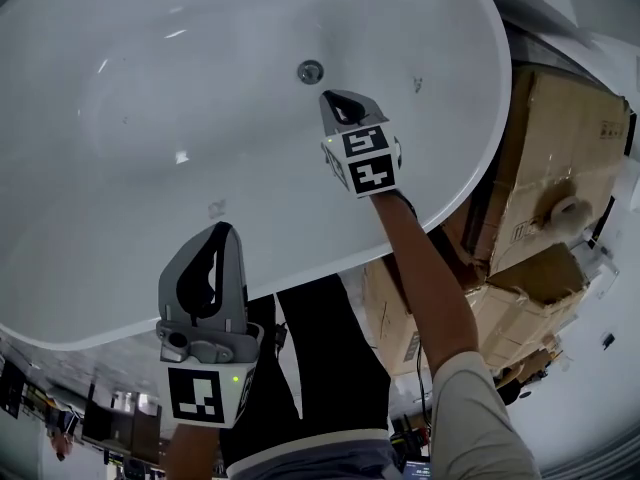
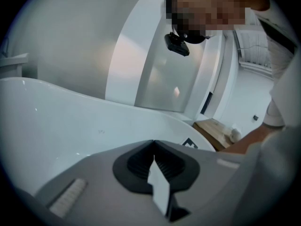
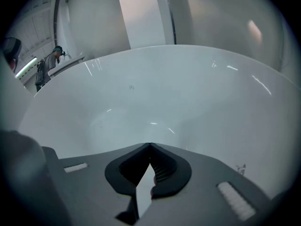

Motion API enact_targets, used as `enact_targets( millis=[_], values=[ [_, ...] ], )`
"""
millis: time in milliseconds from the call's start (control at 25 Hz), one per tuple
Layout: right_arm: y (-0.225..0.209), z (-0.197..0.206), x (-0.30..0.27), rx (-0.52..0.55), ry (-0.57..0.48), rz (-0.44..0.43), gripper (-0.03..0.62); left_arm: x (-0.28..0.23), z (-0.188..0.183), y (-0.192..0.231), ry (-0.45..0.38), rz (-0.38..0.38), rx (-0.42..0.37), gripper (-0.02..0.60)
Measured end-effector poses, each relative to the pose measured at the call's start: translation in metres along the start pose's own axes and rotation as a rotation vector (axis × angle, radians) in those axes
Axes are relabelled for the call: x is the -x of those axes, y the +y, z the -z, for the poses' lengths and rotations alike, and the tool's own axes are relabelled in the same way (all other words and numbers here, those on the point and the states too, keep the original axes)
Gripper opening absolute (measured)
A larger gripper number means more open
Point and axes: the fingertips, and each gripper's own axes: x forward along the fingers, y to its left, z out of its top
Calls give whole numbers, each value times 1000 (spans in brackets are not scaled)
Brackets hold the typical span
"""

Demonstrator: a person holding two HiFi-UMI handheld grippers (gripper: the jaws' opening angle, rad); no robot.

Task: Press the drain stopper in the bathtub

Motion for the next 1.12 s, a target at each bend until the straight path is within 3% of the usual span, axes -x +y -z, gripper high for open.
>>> enact_targets(
  millis=[240, 720, 1120],
  values=[
    [-3, 13, -27, -5, -1, -10, 0, -24, 36, 8, 81, -5, 10, 0],
    [-8, 20, -72, 7, 13, -14, 6, -74, 76, 30, 164, -13, 21, 0],
    [-10, 32, -112, 7, 49, -18, 20, -108, 90, 62, 164, -44, 69, 0]
  ],
)
